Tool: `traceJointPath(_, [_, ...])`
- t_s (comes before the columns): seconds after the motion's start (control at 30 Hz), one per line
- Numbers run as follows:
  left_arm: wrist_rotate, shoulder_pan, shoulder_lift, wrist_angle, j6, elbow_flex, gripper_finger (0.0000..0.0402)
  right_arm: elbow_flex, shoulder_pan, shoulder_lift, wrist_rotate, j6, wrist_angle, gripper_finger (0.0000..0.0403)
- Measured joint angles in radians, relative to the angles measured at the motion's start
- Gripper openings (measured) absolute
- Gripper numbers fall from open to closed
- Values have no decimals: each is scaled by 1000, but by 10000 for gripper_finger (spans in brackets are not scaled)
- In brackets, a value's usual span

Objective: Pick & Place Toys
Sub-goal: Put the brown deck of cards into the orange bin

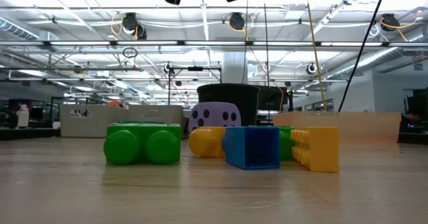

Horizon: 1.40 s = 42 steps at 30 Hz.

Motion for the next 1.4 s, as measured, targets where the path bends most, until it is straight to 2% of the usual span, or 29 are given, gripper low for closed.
traceJointPath(0.2, [-20, 3, 21, 3, -5, 2, 79, -1, 7, -16, 19, -70, 11, 349])
traceJointPath(0.5, [1, 8, 102, 45, -23, 1, 78, -1, 15, -15, 25, -101, -29, 341])
traceJointPath(0.67, [0, 18, 115, 55, -23, 1, 75, 0, 14, -16, 96, -101, -76, 337])
traceJointPath(1.0, [4, 27, 116, 79, -26, 0, 78, 1, 13, -16, 146, -99, -102, 335])
traceJointPath(1.27, [3, 27, 116, 82, -29, 0, 78, 1, 1, -16, 149, -102, -107, 303])
traceJointPath(1.4, [2, 27, 116, 84, -12, 0, 84, 1, 1, -16, 150, -101, -107, 301])
